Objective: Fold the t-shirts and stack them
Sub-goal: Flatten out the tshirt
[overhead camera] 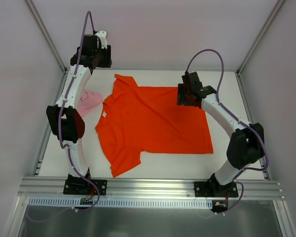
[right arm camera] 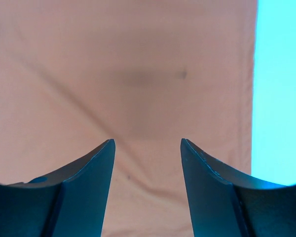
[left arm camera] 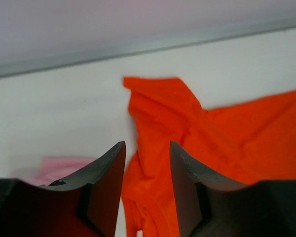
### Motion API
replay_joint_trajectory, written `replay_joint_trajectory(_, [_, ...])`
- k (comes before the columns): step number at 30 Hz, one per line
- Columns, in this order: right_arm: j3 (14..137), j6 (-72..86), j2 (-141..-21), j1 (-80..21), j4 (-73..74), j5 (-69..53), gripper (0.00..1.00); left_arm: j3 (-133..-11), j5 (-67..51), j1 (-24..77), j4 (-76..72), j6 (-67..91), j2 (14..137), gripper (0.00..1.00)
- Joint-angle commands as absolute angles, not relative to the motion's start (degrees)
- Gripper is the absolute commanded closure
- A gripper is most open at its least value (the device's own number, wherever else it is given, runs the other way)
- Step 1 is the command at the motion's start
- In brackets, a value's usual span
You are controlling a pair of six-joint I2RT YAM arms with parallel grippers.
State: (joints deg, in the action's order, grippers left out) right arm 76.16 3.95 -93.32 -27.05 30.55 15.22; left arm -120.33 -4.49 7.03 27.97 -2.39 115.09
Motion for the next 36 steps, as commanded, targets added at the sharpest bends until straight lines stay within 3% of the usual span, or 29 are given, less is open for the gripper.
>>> replay_joint_trajectory(1, [84.44,1.85,-97.72,-19.89,32.26,13.19,0.4,-113.83,-10.1,6.5,37.61,3.16,115.84,0.6])
replay_joint_trajectory(3, [88.48,-0.25,-102.71,-17.41,32.95,11.0,0.44,-110.85,-11.68,6.5,37.97,4.04,116.01,0.68])
replay_joint_trajectory(5, [94.72,-4.11,-108.24,-14.08,34.44,8.89,0.62,-107.34,-12.04,6.5,37.36,6.32,116.19,0.74])
replay_joint_trajectory(8, [102.11,-6.32,-113.63,-12.05,36.65,5.91,0.85,-105.12,-12.48,6.5,36.12,7.99,117.33,0.75])
replay_joint_trajectory(13, [107.56,-6.58,-121.53,-8.18,35.85,3.43,0.99,-103.27,-11.69,6.5,34.98,10.46,120.32,0.78])
replay_joint_trajectory(17, [115.12,-7.2,-127.78,-7.21,37.61,2.02,0.99,-103.19,-11.69,6.5,34.45,11.6,123.74,0.88])
replay_joint_trajectory(36, [135.69,-5.01,-143.78,-4.83,51.76,3.08,0.98,-99.76,-6.42,6.5,35.59,19.86,127.97,1.0])
